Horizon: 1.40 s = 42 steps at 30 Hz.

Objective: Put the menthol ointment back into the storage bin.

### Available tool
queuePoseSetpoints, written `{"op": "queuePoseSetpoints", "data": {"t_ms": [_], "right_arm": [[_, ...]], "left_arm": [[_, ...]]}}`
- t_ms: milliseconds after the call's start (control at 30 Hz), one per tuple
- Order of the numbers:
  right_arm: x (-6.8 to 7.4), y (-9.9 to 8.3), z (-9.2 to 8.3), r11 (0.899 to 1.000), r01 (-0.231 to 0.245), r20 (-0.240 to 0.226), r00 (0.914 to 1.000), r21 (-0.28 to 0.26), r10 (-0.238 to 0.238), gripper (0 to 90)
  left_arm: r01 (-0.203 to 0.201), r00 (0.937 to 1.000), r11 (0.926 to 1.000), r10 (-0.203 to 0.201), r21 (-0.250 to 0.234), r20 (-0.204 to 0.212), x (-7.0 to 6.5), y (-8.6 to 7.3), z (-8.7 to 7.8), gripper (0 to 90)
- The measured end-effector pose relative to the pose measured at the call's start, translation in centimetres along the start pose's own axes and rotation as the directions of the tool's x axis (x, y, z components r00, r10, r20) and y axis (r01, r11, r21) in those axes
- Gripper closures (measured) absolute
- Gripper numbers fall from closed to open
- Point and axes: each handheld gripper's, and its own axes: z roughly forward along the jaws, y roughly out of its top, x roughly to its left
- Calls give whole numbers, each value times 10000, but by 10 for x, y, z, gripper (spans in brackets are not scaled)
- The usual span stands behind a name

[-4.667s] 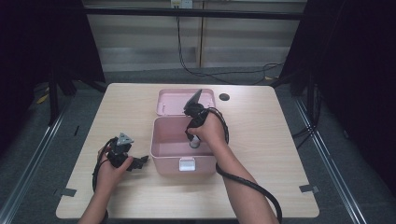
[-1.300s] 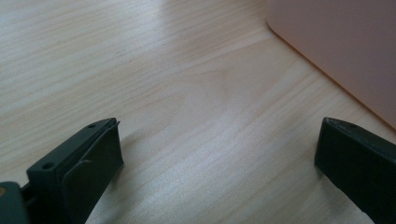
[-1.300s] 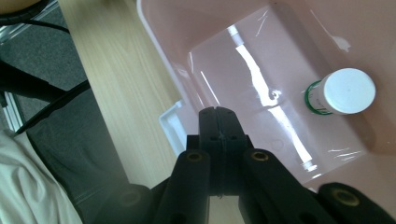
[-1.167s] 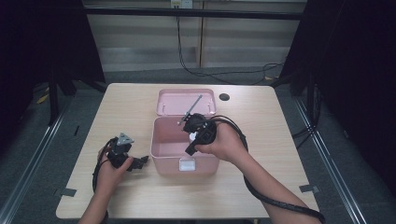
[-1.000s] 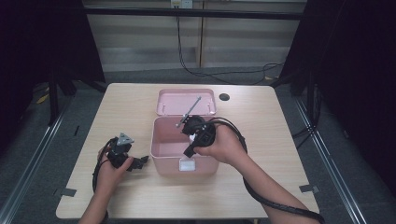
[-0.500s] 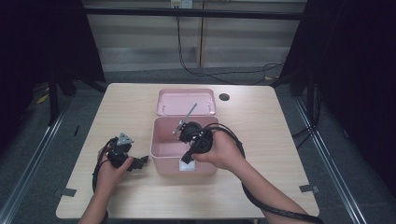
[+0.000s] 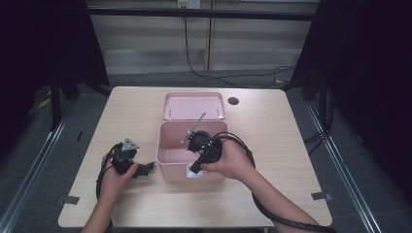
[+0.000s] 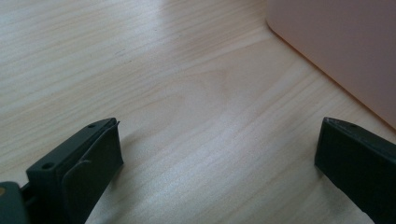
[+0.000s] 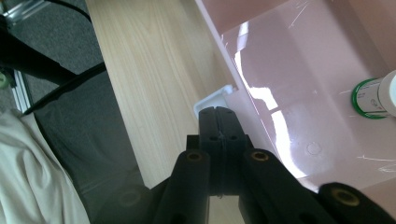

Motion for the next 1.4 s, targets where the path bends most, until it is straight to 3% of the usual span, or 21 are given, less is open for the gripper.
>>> {"op": "queuePoseSetpoints", "data": {"t_ms": [167,433,533,700,1067,1200,1267,1300,1333,1400], "right_arm": [[0,-3,5,9999,4,51,10000,151,-4,900],[1,-6,6,10000,-88,-30,10000,-44,88,900],[1,-7,9,9998,17,228,9997,193,-21,900],[-1,-10,11,10000,15,-59,10000,68,-15,900],[0,-12,12,9999,85,-90,9999,99,-85,900],[0,-13,13,9998,206,-77,9998,68,-206,900],[1,-14,13,9998,208,-77,9998,63,-208,900],[1,-14,13,9997,235,-95,9997,53,-234,900],[1,-14,13,9996,284,-90,9996,39,-284,900],[0,-14,12,9994,332,-104,9994,33,-331,900]], "left_arm": [[-2,10000,10000,2,1,-2,0,0,0,1],[9,10000,10000,-9,-8,2,0,0,0,1],[2,10000,10000,-2,0,0,0,0,0,1],[39,10000,10000,-39,-11,13,0,0,0,1],[-24,9999,10000,23,25,102,1,0,0,0],[370,9988,9990,-377,247,311,6,4,-3,30],[1039,9941,9945,-1044,159,307,10,7,-6,129],[1156,9923,9931,-1164,210,419,12,8,-7,192],[1463,9876,9889,-1475,262,533,12,9,-8,190],[1414,9878,9895,-1430,283,620,13,10,-9,169]]}}
